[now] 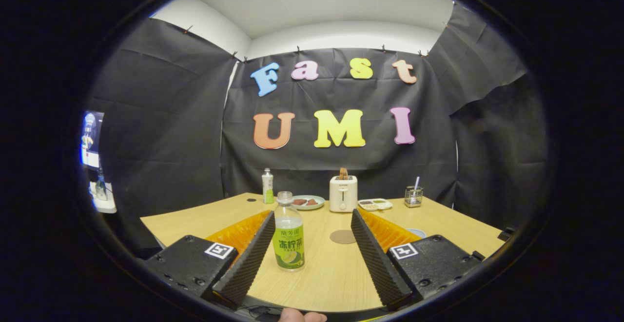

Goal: Take the bottle from table, then pour the juice into the cup, finally place the bottle on the coaster

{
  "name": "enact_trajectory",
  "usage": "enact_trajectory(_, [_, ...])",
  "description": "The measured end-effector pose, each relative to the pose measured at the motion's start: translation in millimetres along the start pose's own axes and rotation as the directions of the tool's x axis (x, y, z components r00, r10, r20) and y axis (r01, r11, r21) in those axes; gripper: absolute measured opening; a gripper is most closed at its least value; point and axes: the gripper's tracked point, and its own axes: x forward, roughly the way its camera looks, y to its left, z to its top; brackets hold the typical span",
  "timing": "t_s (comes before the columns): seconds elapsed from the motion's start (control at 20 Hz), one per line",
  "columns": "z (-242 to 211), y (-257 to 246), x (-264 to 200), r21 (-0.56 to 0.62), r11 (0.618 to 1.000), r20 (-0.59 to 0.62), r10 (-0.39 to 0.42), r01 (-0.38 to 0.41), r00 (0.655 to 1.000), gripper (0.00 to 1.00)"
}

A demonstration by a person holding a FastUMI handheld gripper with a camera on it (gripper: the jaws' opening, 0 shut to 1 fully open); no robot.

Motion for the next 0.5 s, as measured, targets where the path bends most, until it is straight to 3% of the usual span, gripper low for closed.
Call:
enact_trajectory(0.2, [-10, 10, 4, 0.030, 0.999, -0.004, 0.014, -0.014, 1.000, 1.00])
enact_trajectory(0.5, [-42, 15, 22, 0.025, 0.999, -0.095, -0.023, 0.025, 0.995, 1.00])
